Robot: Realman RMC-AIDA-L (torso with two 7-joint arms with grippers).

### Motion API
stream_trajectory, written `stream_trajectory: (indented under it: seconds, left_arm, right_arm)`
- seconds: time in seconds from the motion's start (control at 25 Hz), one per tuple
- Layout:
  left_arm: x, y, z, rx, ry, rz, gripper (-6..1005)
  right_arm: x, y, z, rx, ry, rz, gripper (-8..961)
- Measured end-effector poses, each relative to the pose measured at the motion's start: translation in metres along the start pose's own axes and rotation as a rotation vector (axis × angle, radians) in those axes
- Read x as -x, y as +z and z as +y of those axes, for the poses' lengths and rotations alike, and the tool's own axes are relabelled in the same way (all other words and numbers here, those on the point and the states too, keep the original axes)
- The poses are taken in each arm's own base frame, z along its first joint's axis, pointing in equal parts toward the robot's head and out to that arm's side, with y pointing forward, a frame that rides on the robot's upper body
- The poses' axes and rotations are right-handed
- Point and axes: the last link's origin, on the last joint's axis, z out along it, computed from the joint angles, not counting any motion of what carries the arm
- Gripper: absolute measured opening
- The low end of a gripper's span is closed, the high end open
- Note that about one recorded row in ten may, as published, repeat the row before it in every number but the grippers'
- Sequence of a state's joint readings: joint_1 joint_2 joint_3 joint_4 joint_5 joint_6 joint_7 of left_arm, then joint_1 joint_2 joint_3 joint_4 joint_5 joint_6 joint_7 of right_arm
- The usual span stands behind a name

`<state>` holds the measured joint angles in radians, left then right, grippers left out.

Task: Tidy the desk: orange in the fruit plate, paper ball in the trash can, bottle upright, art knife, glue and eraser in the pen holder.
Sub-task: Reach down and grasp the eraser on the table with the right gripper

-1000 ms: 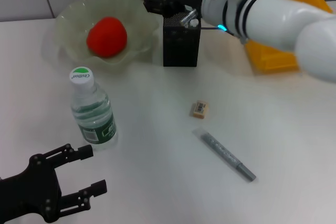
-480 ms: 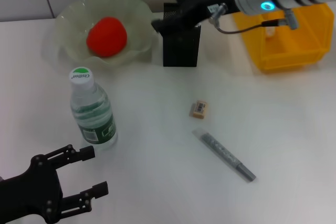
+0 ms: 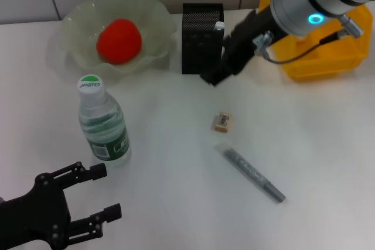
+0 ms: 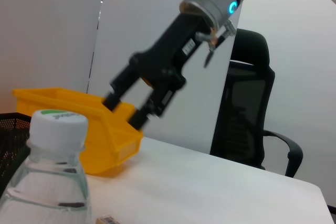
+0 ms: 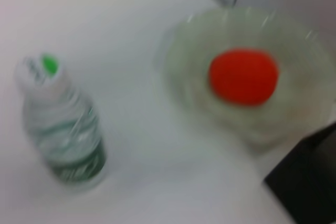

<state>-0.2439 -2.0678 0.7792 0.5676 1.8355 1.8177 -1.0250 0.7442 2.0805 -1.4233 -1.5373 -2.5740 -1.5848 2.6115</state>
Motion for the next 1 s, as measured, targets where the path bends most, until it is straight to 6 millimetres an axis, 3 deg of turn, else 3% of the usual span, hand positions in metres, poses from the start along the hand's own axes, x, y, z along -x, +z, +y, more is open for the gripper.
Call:
stream_trajectory:
  seconds: [0.48,1.0]
  left_arm:
    - [-0.002,0.002,-0.001,0.011,0.006,0.002,773]
    - [-0.001,0.003,0.001,0.019,-0.001,0.006,773]
  right_arm:
    - [-0.016,0.034,-0.005,0.082,0.020,0.241,790]
    - [-0.017,0.055,-0.012,0.050,0.007,0.289,786]
